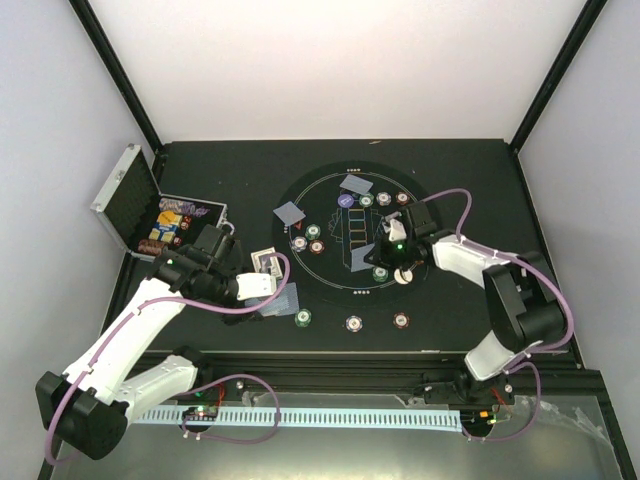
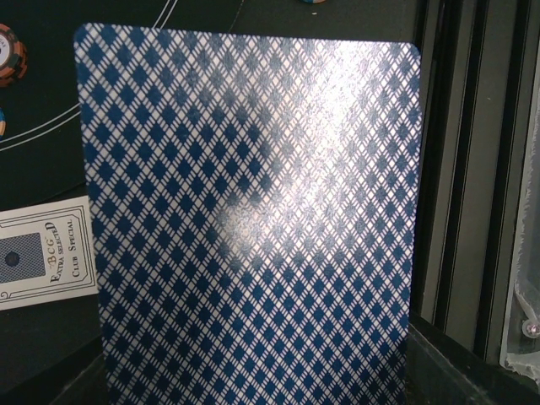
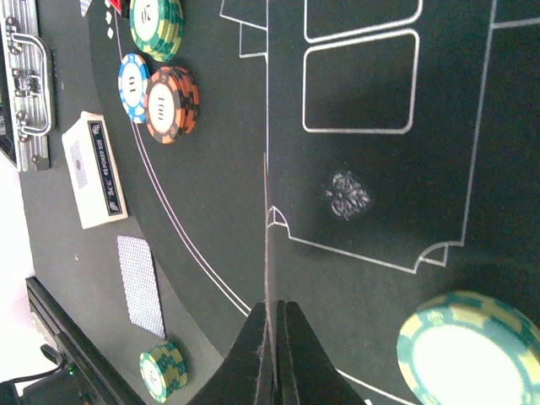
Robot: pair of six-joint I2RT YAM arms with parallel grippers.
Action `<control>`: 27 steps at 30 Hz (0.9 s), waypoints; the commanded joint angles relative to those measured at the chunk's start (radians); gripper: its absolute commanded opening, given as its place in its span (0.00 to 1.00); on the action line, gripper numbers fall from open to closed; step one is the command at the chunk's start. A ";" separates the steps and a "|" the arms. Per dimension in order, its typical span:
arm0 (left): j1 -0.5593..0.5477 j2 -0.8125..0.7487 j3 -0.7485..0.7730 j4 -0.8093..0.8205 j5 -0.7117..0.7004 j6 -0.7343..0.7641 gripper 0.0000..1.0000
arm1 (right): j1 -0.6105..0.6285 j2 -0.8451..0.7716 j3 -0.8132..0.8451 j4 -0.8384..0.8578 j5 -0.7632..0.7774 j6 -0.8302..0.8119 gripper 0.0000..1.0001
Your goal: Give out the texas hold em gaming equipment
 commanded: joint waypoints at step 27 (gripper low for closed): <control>-0.003 -0.003 0.051 -0.023 0.012 -0.003 0.02 | 0.110 -0.205 0.113 -0.217 0.209 -0.012 0.58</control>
